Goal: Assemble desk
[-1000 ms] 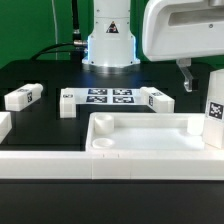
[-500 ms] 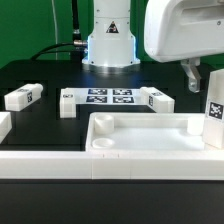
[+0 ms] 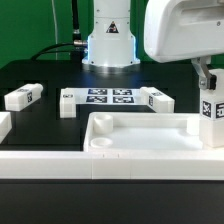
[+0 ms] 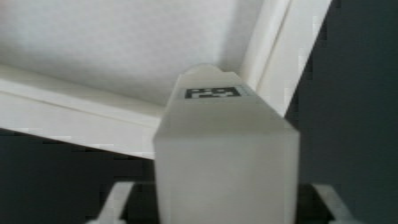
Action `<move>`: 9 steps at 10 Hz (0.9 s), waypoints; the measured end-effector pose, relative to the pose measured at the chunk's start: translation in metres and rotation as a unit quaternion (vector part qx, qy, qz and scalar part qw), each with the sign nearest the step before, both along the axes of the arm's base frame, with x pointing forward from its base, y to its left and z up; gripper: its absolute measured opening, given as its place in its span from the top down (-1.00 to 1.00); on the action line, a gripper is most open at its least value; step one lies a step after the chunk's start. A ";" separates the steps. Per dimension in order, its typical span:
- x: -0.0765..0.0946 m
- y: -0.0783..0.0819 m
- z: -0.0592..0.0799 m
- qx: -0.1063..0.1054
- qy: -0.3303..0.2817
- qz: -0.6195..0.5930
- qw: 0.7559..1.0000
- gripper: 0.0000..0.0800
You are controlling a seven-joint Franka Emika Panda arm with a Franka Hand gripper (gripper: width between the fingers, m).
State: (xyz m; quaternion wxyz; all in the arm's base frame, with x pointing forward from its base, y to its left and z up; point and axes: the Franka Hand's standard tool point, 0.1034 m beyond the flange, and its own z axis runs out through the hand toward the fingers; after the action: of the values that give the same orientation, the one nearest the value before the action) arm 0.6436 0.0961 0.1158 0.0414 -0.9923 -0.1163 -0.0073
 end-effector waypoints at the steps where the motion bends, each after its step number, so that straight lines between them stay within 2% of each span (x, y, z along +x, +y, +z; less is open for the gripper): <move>1: 0.000 -0.001 0.000 0.003 0.001 -0.007 1.000 0.28; 3: 0.001 -0.003 0.000 0.010 0.007 -0.080 0.997 0.28; 6: 0.001 -0.003 -0.001 0.020 0.016 -0.207 0.978 0.28; 9: 0.002 -0.007 -0.003 0.033 0.025 -0.371 0.928 0.28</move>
Offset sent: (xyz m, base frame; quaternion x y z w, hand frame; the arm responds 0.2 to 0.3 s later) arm -0.0001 0.0027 -0.0001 0.0258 0.0132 0.2452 0.9690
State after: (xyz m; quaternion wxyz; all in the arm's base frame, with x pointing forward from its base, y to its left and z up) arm 0.6455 0.0893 0.1132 0.0717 -0.9624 0.2619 -0.0014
